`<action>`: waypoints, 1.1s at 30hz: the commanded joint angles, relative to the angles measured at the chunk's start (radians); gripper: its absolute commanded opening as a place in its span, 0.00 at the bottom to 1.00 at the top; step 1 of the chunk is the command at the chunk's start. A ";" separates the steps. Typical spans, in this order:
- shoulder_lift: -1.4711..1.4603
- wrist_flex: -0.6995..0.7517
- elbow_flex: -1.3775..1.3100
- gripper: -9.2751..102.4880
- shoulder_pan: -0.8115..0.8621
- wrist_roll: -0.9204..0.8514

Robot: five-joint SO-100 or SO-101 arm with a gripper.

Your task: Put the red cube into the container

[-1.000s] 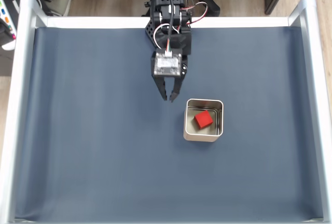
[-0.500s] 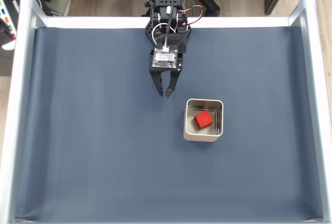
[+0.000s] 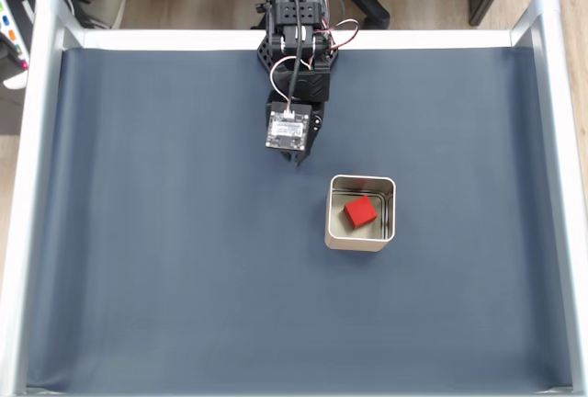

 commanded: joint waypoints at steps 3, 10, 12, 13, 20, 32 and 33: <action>0.014 0.109 -0.008 0.08 -0.021 0.021; 0.014 0.207 -0.008 0.09 -0.021 -0.012; 0.014 0.232 -0.008 0.09 -0.021 -0.005; 0.014 0.230 -0.008 0.09 -0.021 0.012; 0.014 0.229 -0.008 0.09 -0.015 0.026; 0.014 0.233 -0.008 0.09 0.037 0.003; 0.014 0.233 -0.008 0.09 0.037 0.003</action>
